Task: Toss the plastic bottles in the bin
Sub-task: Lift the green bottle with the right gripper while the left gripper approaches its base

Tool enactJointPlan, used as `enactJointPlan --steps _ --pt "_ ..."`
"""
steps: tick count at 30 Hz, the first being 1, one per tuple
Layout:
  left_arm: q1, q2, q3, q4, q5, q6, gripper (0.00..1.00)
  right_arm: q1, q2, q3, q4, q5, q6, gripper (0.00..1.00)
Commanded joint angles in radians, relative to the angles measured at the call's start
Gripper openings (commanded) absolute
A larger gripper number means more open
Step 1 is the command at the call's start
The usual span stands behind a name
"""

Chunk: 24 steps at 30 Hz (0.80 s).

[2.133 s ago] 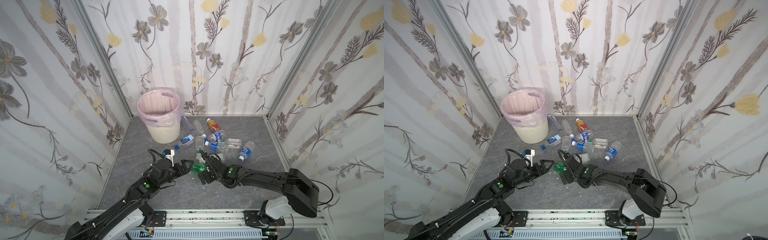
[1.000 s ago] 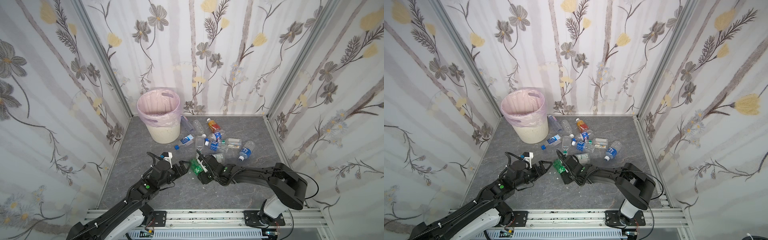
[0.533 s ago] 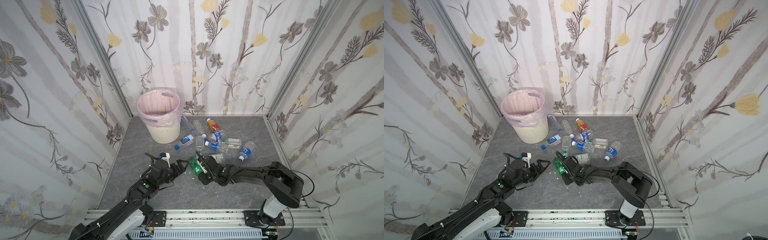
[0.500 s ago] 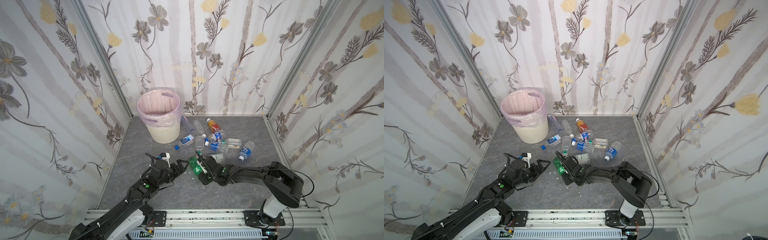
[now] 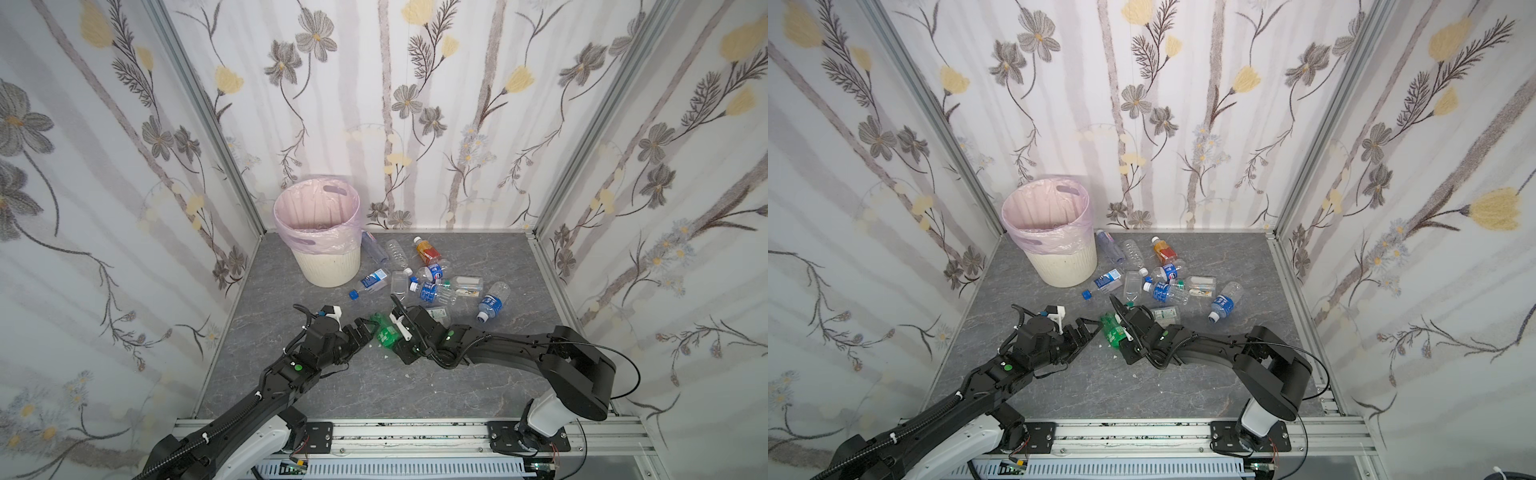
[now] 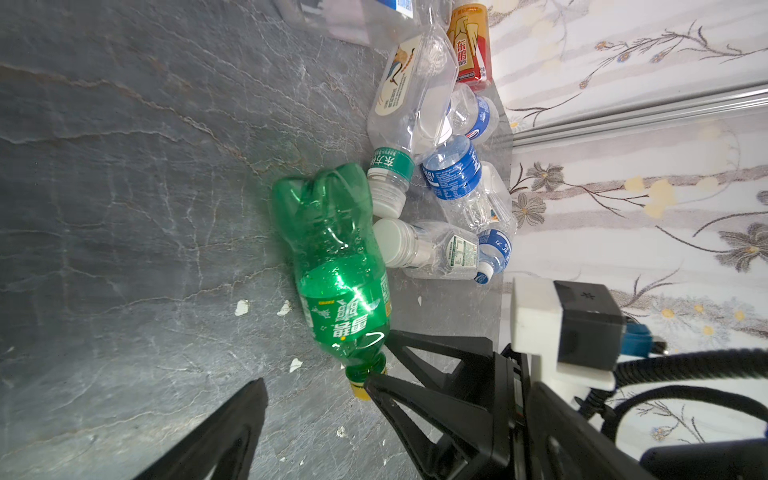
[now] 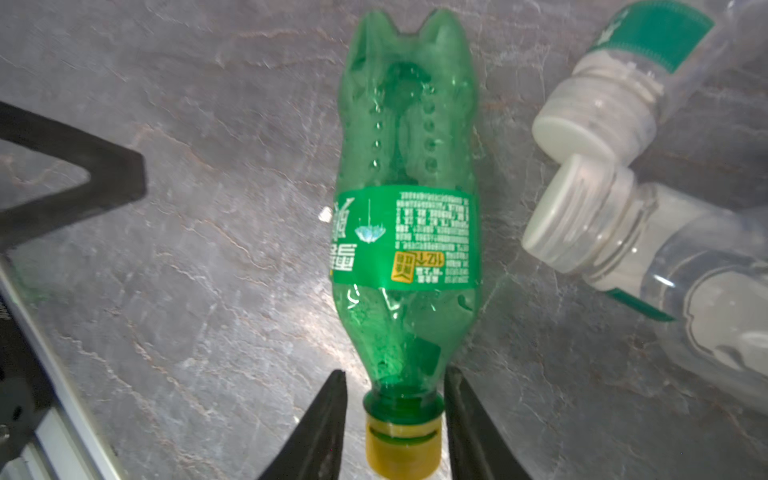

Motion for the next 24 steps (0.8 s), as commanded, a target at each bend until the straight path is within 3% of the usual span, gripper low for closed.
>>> enactJointPlan --steps 1,7,12,24 --pt "0.013 0.019 0.020 0.065 0.007 -0.022 1.00 0.002 -0.016 0.023 0.000 -0.002 0.001 0.40" --pt "0.022 0.096 0.034 0.084 0.033 -0.011 1.00 0.004 0.040 0.028 0.002 -0.013 0.001 0.46" --pt "0.025 0.073 0.005 0.090 0.027 -0.026 1.00 0.016 0.048 -0.004 0.051 -0.033 0.030 0.52" --pt "0.031 0.096 -0.044 0.149 0.044 -0.044 1.00 0.056 0.100 -0.017 0.106 -0.073 0.070 0.52"
